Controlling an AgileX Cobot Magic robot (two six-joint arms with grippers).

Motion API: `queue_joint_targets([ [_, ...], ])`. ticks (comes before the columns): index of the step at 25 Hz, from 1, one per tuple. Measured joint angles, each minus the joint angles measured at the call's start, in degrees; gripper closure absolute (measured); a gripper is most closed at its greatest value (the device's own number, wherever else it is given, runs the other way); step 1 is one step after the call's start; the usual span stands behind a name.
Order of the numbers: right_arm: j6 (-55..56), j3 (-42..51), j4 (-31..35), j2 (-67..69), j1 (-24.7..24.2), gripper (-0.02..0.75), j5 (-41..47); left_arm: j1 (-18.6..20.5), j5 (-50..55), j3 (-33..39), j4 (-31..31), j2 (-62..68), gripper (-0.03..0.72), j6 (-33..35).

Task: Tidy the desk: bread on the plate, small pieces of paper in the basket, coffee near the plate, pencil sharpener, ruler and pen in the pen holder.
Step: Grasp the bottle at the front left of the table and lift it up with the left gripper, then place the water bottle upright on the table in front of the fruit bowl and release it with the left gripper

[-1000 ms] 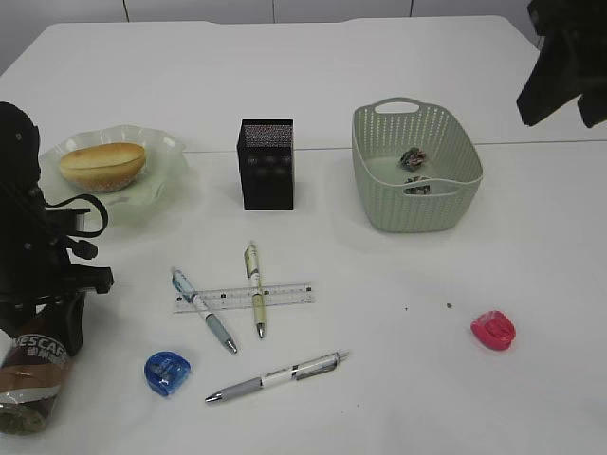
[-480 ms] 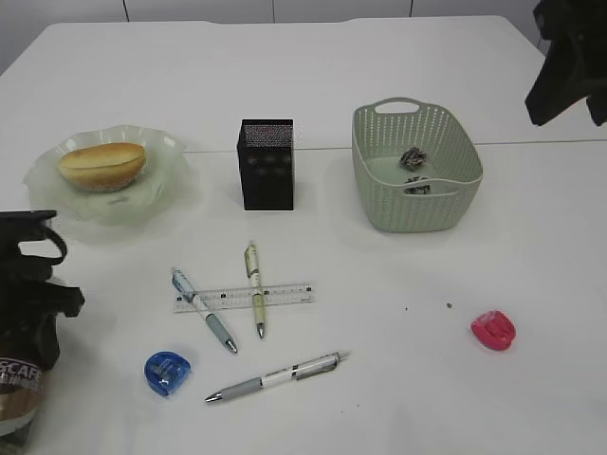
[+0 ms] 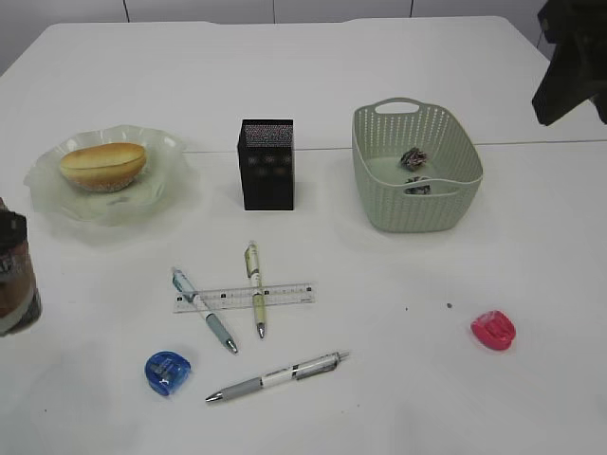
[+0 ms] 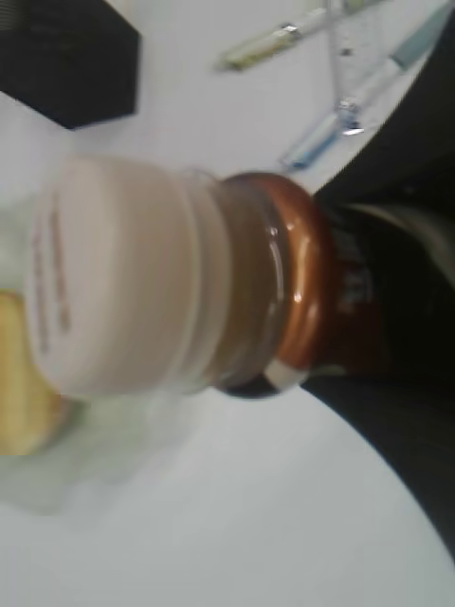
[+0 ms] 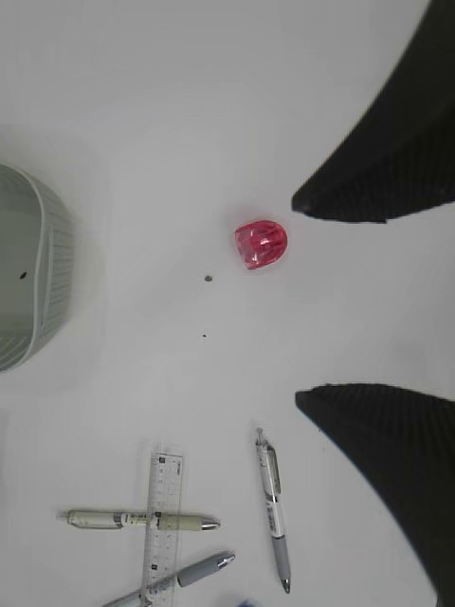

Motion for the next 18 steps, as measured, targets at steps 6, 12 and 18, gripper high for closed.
queue_joint_targets([
  [6,0.00,0.00,-2.56,0.00,0.00,0.332,0.00,0.00,-23.19,4.90,2.13,-0.39,0.406,0.10],
  [12,-0.09,0.00,-5.67,0.00,0.00,0.332,0.00,0.00,-37.94,5.17,4.98,8.03,0.406,0.10],
  [18,-0.09,0.00,-6.74,0.00,0.00,0.332,0.00,0.00,-61.18,5.17,5.32,24.30,0.406,0.12],
])
